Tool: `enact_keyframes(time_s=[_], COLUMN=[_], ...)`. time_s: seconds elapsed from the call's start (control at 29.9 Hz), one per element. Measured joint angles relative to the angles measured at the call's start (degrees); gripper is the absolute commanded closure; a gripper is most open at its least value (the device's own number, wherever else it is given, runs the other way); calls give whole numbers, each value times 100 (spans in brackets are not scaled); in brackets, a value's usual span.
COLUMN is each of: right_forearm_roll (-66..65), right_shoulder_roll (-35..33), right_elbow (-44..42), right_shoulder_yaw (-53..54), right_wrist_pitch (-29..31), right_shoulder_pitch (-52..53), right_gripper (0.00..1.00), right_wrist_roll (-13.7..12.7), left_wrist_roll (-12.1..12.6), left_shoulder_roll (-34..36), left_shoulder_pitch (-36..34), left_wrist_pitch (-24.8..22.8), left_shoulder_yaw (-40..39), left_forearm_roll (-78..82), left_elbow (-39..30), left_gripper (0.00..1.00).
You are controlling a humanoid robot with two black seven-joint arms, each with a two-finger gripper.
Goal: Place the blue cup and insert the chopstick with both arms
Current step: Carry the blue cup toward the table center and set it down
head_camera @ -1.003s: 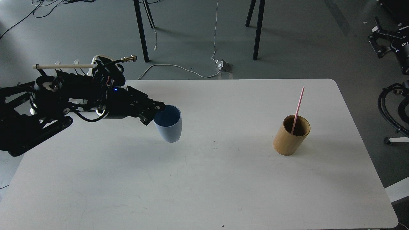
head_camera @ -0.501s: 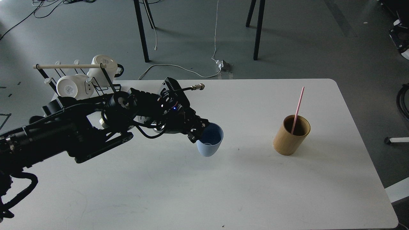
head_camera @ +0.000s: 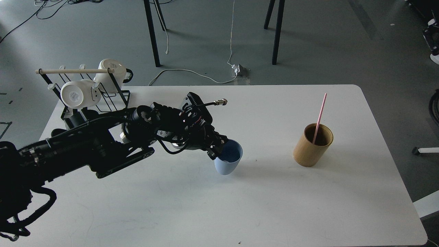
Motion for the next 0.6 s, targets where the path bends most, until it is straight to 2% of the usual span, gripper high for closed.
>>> enact_keyframes(time_s=[0.37,0.6], right_forearm_roll=[0,0], right_shoulder_roll=[-47,-53], right_elbow=[-24,-15], right_shoulder_yaw=[16,17], right_wrist_pitch=[0,0], right_shoulder_pitch=[-16,-17], right_gripper=[1,1], right_wrist_roll=[0,0], left_wrist_roll=[6,27], left_shoulder_roll=[-150,-151], left_shoulder_pitch=[34,20], left_wrist_pitch=[7,16], left_shoulder_yaw=[4,-5], left_forearm_roll=[0,0], left_elbow=[171,169], left_gripper=[92,86])
